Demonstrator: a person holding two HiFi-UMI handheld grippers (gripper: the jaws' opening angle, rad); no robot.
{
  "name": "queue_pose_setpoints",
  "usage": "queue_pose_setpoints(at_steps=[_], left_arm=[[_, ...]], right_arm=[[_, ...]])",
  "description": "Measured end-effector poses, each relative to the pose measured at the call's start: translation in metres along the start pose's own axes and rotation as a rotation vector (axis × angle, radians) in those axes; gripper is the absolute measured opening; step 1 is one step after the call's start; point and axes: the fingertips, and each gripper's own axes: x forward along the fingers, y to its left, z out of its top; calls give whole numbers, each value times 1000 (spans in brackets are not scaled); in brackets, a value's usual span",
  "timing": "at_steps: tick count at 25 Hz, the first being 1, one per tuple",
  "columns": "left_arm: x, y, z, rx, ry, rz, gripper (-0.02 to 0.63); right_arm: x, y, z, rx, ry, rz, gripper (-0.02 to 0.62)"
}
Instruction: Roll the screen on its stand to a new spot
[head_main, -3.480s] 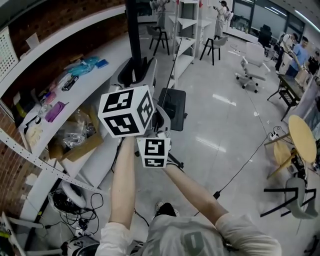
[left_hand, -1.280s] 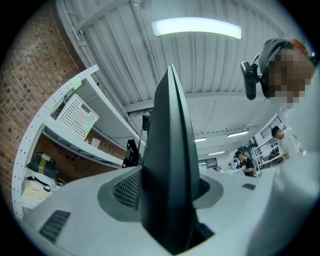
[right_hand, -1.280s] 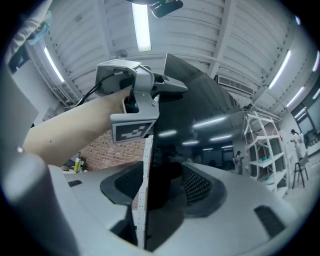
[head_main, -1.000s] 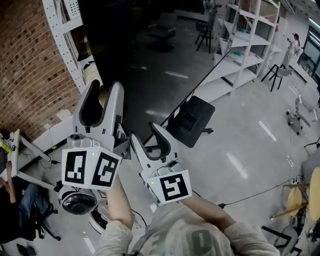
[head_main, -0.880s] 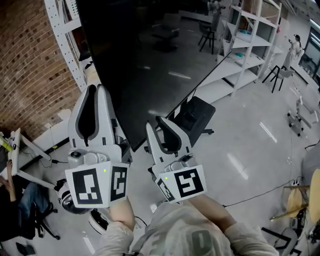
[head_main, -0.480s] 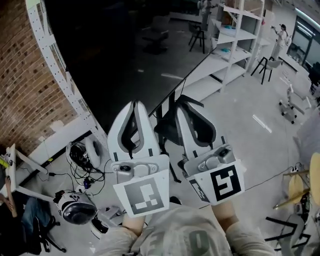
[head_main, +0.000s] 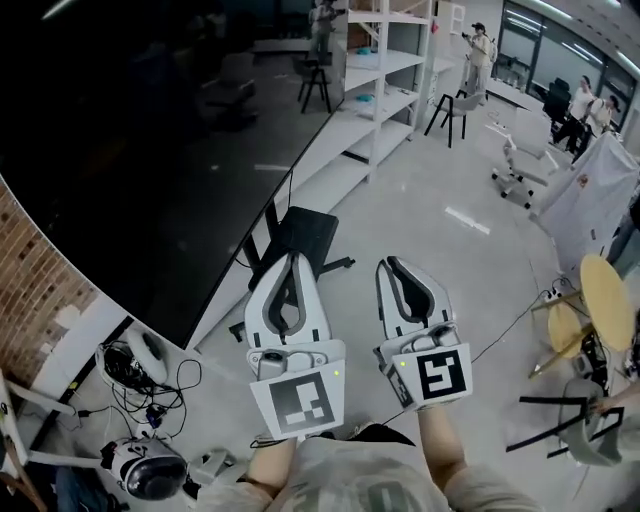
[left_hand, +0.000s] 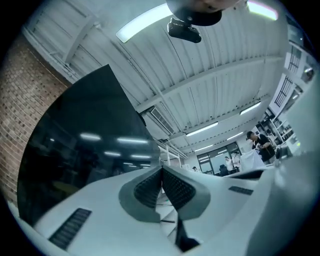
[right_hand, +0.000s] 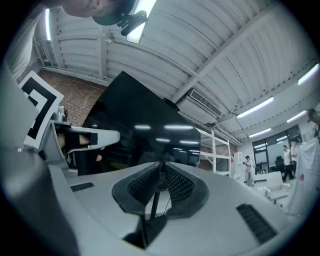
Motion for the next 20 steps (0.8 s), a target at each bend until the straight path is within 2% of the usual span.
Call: queue_pose_setpoints(at_steps=[3, 7, 10, 16, 20], left_arm=[[9, -15, -12, -16, 16, -24, 15], [20, -30, -23, -23, 18, -9, 15], [21, -28, -25, -38, 17, 11, 15], [29, -26, -40, -22, 51, 47, 15], [31, -23, -48, -23, 60, 49, 15]], right_arm=[[0, -17, -19, 33, 37, -20, 43], [-4, -30, -27, 4, 30, 10, 43], [-2, -34, -27, 24, 19, 47, 43], [1, -52, -36, 15, 25, 4, 24], [6, -47, -40, 16, 28, 18, 23]])
